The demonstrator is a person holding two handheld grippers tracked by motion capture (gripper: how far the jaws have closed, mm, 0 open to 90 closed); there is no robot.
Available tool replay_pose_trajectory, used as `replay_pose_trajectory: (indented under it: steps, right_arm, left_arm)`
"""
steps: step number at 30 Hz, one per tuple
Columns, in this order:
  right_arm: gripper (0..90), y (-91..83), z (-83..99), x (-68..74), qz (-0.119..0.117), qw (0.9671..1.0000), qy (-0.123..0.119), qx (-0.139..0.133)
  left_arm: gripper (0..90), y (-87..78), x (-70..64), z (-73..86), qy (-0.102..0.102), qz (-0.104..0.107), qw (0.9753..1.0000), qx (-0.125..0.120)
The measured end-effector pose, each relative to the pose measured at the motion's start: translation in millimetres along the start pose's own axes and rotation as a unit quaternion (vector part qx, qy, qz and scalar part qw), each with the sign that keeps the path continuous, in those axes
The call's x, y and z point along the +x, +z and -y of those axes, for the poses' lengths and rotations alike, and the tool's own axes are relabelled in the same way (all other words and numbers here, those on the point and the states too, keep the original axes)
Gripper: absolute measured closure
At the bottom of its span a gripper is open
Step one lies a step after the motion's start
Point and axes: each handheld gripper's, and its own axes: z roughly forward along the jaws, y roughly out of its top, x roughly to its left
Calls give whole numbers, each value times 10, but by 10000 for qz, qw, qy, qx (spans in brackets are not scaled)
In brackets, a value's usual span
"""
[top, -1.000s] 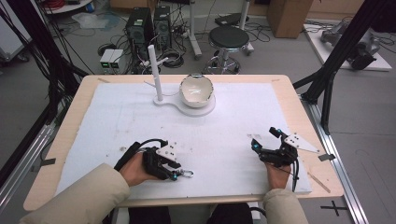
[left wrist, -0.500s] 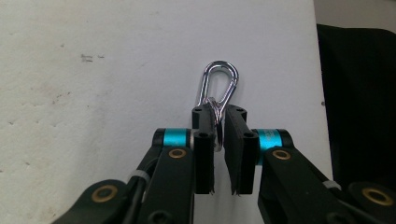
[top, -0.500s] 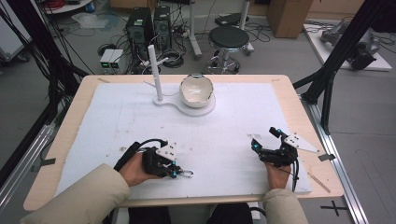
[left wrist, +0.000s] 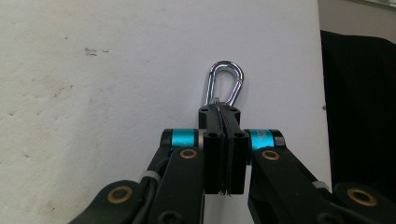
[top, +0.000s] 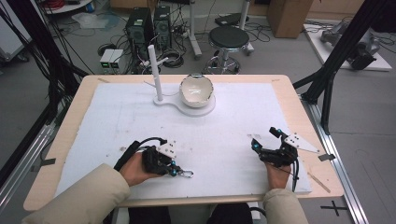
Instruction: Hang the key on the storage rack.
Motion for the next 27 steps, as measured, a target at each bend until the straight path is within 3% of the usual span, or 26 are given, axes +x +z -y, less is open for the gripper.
replay_pose_trajectory:
  steps: [7,14,17,19,21,26,27]
  right_arm:
    - [5,2,0,-2,6,10000,-10,-13]
    - [5,1,-1,-6,-6,10000,-7,-10]
    - [5,1,-1,-6,-6,10000,3,-13]
    - [5,-2,0,-6,3,10000,16,1]
    - [5,0,-1,-8,7,10000,24,-2]
    - [5,-1,0,-8,9,10000,20,-2]
    - [5,1,0,-10,6,10000,13,-24]
  left_arm:
    - [885,-58,11,-9,8,58,9999,-153]
    - [885,-311,151,-67,-268,118,9974,-659]
    - [885,-403,196,-107,-246,69,9975,-655]
    - [885,-554,282,-152,-298,-23,9959,-850]
    - [885,-594,304,-163,-301,-40,9956,-888]
    - [885,-894,519,-226,-561,-177,9898,-1298]
    - [885,-894,519,-226,-561,-177,9898,-1298]
